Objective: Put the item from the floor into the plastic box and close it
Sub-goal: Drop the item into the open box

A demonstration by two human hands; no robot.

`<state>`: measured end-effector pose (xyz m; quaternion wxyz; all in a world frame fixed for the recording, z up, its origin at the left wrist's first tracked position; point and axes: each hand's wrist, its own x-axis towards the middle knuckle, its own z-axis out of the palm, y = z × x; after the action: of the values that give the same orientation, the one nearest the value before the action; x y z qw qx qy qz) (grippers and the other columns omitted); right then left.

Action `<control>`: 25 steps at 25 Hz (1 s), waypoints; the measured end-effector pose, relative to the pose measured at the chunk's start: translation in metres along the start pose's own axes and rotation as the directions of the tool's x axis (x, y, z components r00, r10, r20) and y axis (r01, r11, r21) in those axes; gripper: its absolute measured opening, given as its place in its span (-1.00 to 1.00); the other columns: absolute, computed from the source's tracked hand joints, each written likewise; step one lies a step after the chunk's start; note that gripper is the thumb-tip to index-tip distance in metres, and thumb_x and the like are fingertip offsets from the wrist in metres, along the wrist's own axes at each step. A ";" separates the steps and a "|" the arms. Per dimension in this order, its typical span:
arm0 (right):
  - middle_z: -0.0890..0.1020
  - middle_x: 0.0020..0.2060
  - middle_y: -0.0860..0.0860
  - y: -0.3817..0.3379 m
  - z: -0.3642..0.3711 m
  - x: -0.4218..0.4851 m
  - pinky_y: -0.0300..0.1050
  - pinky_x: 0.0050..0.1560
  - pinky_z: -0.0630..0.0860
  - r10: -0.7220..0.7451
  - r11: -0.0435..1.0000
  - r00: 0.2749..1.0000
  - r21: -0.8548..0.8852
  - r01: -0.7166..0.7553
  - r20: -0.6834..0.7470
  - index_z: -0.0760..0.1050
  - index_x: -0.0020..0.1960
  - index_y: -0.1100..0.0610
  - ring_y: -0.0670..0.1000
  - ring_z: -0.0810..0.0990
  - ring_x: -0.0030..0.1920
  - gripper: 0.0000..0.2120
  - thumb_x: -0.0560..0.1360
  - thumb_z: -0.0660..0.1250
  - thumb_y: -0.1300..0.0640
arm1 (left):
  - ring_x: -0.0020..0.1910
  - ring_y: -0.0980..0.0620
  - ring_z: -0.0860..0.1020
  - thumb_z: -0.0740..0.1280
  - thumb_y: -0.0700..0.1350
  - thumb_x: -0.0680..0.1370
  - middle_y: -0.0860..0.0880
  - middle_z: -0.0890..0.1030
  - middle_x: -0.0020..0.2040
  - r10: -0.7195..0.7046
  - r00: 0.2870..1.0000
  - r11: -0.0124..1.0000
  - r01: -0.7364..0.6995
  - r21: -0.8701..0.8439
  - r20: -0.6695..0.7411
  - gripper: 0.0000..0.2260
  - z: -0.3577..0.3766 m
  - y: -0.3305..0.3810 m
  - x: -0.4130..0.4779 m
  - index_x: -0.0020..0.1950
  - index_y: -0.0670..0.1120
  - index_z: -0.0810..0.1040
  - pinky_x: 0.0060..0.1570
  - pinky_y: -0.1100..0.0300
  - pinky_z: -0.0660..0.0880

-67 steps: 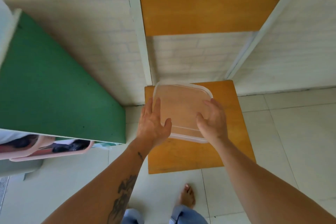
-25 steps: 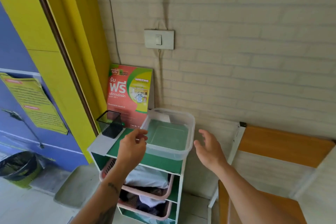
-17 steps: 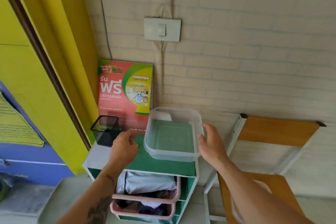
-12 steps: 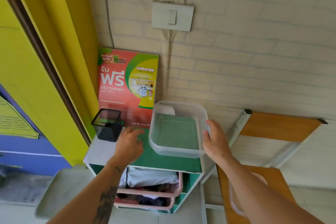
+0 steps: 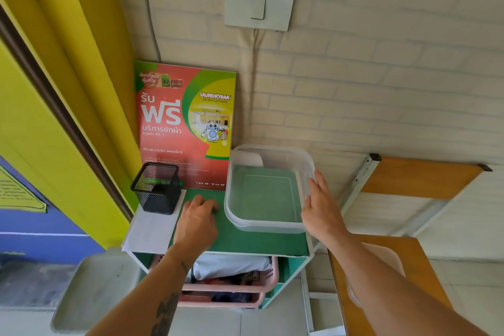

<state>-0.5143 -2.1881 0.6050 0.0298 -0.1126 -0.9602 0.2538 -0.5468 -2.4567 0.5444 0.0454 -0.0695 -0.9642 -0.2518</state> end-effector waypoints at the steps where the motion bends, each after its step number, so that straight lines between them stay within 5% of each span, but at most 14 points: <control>1: -0.12 0.60 -0.08 0.000 0.000 0.000 -0.15 0.39 0.26 0.000 1.000 1.000 -0.012 0.000 0.005 0.08 0.57 0.17 0.03 0.20 0.53 -0.50 0.65 0.07 0.22 | -0.10 -0.14 0.52 0.30 -0.32 0.47 -0.11 0.57 -0.08 -0.030 1.000 0.998 0.030 -0.055 0.002 -0.79 0.000 0.001 0.002 0.01 -0.13 0.65 -0.08 0.00 0.54; 6: -0.17 0.60 -0.08 -0.006 -0.004 -0.002 -0.11 0.19 0.52 0.015 0.999 1.000 -0.049 -0.014 0.020 0.06 0.57 0.18 0.05 0.42 0.40 -0.49 0.64 0.08 0.20 | -0.11 -0.10 0.57 0.33 -0.35 0.46 -0.12 0.61 -0.05 -0.170 0.982 0.948 0.139 -0.286 -0.086 -0.81 -0.017 0.013 0.008 -0.01 -0.18 0.66 -0.06 0.14 0.49; 12: -0.21 0.59 -0.08 -0.005 -0.006 -0.004 -0.10 0.21 0.52 0.008 0.999 0.999 -0.036 -0.006 0.051 0.04 0.57 0.20 0.07 0.41 0.41 -0.47 0.65 0.10 0.19 | -0.26 -0.02 0.54 0.36 -0.32 0.48 -0.06 0.59 -0.12 -0.047 0.938 0.930 -0.085 -0.357 -0.345 -0.88 -0.060 0.069 0.032 -0.08 -0.16 0.66 -0.15 0.19 0.46; 15: -0.24 0.59 -0.07 -0.004 -0.006 -0.003 -0.07 0.28 0.48 0.022 1.000 0.996 -0.014 -0.021 0.090 -0.01 0.58 0.18 0.08 0.36 0.45 -0.45 0.65 0.10 0.19 | -0.22 0.00 0.55 0.33 -0.32 0.48 -0.04 0.59 -0.07 0.036 0.968 0.911 -0.134 -0.389 -0.248 -0.85 -0.050 0.103 0.043 -0.05 -0.14 0.65 -0.13 0.18 0.51; 20: -0.24 0.59 -0.07 0.000 -0.004 0.000 -0.03 0.12 0.57 0.027 1.000 0.996 -0.009 -0.026 0.091 0.00 0.58 0.18 0.11 0.51 0.29 -0.45 0.64 0.11 0.17 | -0.11 -0.02 0.61 0.31 -0.26 0.51 -0.07 0.66 0.00 0.044 0.997 0.944 -0.020 -0.330 0.064 -0.83 -0.014 0.126 0.051 0.02 -0.09 0.65 -0.05 0.20 0.54; 25: -0.23 0.59 -0.07 0.003 -0.001 0.001 -0.05 0.00 0.61 0.030 1.000 0.996 -0.007 -0.029 0.084 0.01 0.57 0.16 0.06 0.57 0.14 -0.42 0.62 0.16 0.20 | -0.10 0.03 0.55 0.33 -0.28 0.50 -0.02 0.64 0.04 0.035 0.991 0.963 0.001 -0.269 0.131 -0.78 -0.004 0.136 0.053 0.07 -0.05 0.63 -0.04 0.20 0.51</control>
<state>-0.5147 -2.1848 0.6048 -0.0147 -0.1160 -0.9595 0.2561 -0.5778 -2.3358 0.6194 -0.0273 -0.1001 -0.9215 -0.3743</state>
